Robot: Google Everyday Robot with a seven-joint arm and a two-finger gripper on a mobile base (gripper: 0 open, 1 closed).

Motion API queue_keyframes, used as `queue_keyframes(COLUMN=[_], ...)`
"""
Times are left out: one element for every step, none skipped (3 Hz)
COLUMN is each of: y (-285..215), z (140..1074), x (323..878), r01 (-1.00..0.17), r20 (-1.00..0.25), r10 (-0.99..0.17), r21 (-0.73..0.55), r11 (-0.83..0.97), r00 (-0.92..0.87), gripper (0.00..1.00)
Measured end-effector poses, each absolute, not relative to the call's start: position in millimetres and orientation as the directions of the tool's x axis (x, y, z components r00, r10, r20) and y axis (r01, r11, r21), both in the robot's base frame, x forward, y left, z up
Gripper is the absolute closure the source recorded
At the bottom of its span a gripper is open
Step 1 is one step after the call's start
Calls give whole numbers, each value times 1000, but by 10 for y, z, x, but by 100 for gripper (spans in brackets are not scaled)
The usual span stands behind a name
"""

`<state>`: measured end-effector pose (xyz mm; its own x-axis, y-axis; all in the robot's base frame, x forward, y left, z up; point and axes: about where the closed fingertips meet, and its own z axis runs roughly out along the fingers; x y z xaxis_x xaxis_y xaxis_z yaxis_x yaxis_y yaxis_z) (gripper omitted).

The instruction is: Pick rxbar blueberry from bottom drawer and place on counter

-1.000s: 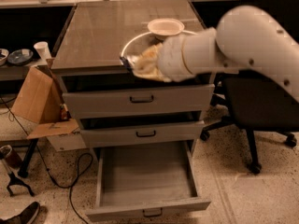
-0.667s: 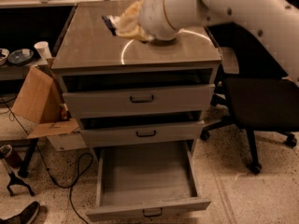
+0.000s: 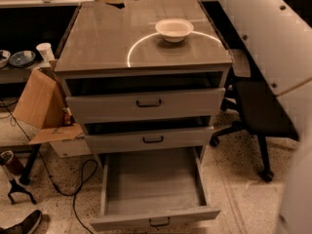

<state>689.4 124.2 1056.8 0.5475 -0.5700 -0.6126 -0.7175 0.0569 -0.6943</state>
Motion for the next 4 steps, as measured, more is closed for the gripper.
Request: queue_keyframes(y=[1524,1745,1889,1920], z=[10454,10131,9600,9283], x=[7289,7648,7927,8017], r01=[-762,-818,-875,-900], r20=[-664,-719,-785,-814], r10=[-539,-514,-477,-462], r21=[-645,-573,-480,-430], r11=[62,59,64,71], r00=[519,467,396,352], gripper=[100,100,100,100])
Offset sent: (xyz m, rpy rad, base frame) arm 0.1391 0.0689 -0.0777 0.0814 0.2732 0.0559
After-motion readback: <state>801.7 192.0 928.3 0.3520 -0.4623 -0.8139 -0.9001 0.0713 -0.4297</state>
